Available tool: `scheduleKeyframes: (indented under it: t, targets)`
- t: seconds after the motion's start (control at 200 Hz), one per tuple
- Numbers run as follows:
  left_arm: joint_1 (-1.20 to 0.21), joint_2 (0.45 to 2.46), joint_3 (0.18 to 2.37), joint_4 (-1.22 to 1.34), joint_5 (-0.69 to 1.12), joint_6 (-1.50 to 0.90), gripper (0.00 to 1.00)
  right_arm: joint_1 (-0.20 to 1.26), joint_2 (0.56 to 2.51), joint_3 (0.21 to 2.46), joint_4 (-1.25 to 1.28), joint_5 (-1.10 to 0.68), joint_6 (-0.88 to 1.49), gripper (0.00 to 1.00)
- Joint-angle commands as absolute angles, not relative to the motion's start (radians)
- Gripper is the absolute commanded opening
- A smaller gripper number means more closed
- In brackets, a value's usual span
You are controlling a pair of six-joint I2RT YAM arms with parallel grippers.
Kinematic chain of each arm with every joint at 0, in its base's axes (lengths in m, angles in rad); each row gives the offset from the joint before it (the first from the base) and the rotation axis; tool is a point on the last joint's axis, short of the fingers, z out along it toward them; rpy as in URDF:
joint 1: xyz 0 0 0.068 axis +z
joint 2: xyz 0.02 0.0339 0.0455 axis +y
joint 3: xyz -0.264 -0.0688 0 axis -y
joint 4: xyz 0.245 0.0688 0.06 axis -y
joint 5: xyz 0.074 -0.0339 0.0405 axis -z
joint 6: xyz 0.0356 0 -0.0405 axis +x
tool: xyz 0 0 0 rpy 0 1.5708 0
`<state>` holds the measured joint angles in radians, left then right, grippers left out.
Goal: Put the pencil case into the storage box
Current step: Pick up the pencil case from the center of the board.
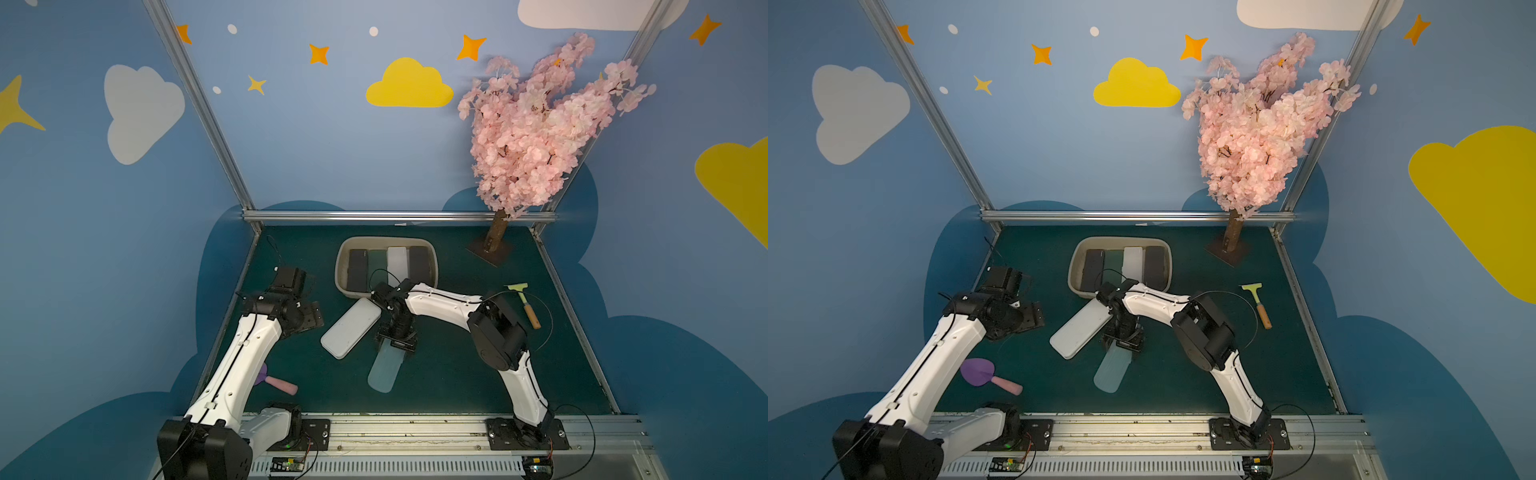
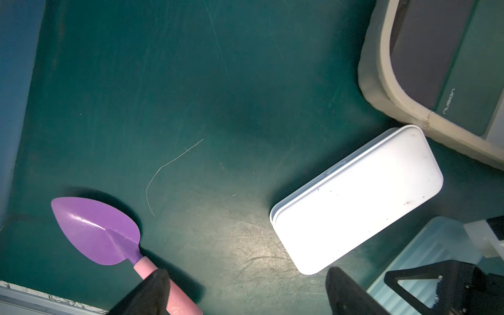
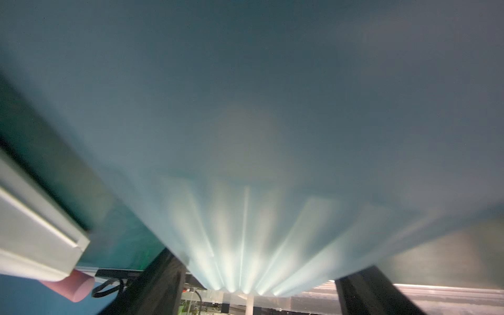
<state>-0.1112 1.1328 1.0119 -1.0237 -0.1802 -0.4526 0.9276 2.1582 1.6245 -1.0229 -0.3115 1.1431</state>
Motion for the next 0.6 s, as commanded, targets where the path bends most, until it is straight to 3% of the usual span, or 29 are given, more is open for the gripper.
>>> scheduleKeyframes:
  t: [0.0, 0.325, 0.591]
  targets:
    - [-0.107, 1.122, 1.012, -1.052, -0.179, -0.465, 0.92, 0.894, 2.101, 1.614, -1.156, -0.215, 1.038, 0.58]
    - [-0.107, 1.167, 1.046, -1.072, -0.171, -0.496, 0.92, 0.824, 1.944, 1.911, -1.442, 0.042, 0.777, 0.55]
    - [-0.108, 1.221, 1.077, -1.036, -0.172, -0.53, 0.92, 0.798, 2.133, 2.395, -1.465, 0.143, 0.595, 0.54]
